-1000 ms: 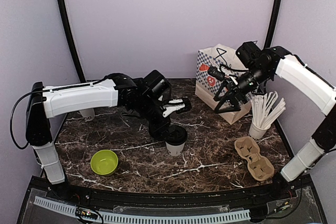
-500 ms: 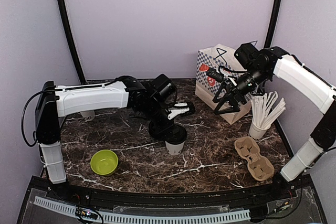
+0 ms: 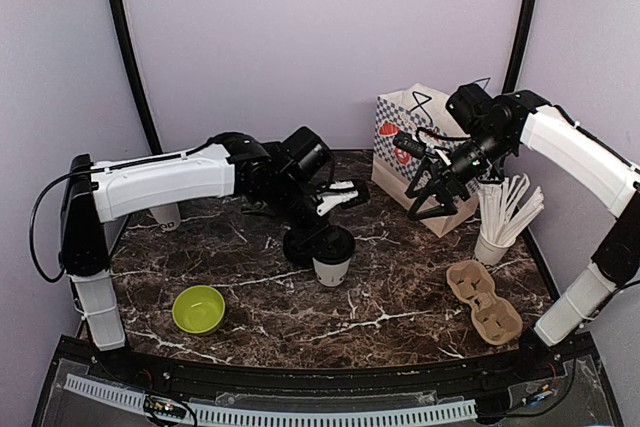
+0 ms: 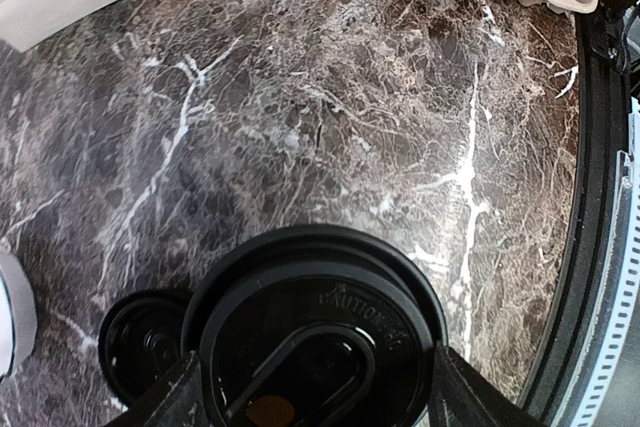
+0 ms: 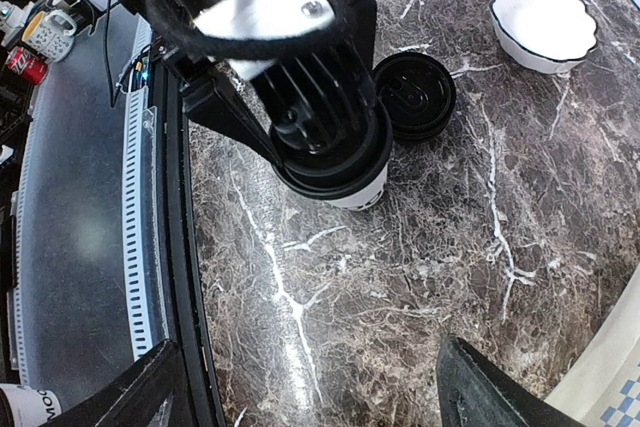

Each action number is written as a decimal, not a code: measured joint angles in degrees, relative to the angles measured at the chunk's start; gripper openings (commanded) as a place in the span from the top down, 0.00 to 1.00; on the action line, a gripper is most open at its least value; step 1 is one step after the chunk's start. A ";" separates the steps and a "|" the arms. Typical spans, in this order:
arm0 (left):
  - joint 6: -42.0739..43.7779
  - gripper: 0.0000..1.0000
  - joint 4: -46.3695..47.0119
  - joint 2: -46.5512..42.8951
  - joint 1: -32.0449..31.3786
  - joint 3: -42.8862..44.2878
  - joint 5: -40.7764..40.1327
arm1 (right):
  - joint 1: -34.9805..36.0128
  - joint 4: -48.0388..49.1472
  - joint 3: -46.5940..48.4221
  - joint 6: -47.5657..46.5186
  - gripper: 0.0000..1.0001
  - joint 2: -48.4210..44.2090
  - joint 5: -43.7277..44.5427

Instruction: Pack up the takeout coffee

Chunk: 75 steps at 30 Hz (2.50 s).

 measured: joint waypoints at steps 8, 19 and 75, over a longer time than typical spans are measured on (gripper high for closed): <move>-4.90 0.39 -2.21 -8.39 6.99 0.13 -4.31 | 0.00 0.44 -0.15 0.04 0.14 -0.20 0.22; -12.92 0.40 -1.44 -9.03 24.57 0.70 -15.06 | 0.00 1.07 -1.31 0.59 0.14 -0.52 1.75; -20.26 0.37 -7.63 -2.91 40.81 6.69 -23.87 | 0.00 2.16 -2.34 1.97 0.16 0.31 1.46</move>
